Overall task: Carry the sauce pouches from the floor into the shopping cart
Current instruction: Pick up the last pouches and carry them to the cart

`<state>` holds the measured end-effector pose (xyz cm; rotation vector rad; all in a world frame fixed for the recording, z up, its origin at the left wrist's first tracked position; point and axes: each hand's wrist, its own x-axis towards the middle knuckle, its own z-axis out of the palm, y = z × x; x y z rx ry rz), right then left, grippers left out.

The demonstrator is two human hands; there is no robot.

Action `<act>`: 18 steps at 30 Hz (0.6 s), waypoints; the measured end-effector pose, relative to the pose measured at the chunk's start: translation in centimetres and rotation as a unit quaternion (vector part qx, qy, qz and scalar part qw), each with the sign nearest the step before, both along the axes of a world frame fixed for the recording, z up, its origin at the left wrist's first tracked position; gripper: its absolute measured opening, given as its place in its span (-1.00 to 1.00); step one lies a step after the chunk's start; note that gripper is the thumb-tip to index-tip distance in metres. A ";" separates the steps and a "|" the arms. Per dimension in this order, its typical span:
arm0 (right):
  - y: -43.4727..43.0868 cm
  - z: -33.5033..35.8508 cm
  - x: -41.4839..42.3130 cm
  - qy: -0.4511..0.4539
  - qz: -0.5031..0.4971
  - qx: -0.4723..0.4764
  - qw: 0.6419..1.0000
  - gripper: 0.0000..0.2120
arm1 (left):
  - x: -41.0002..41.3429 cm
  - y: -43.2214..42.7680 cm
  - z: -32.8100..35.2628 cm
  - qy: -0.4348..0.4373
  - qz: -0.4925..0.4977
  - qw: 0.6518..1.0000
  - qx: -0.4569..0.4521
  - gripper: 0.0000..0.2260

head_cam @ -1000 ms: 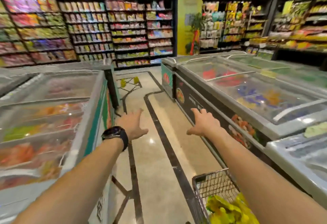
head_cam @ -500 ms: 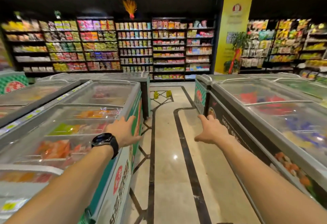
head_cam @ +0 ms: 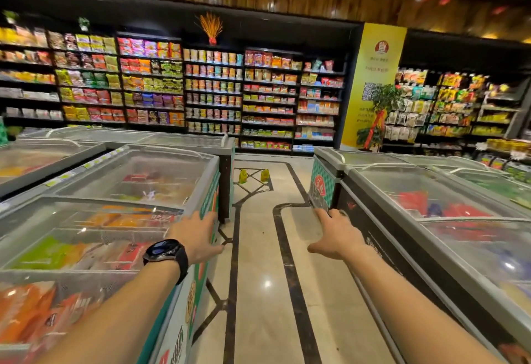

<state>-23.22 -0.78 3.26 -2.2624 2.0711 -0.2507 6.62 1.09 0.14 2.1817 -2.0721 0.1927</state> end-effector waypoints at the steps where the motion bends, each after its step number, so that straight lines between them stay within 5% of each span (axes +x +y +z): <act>1: -1.4 -0.1 0.6 -0.005 0.003 0.001 1.000 -0.08 | 0.8 -1.5 -0.2 0.004 0.001 1.000 0.006 -0.27; 18: -35.7 -5.1 0.3 -0.048 -0.011 0.064 0.997 -0.09 | -0.9 -35.8 -1.6 0.003 -0.007 0.998 0.057 -0.26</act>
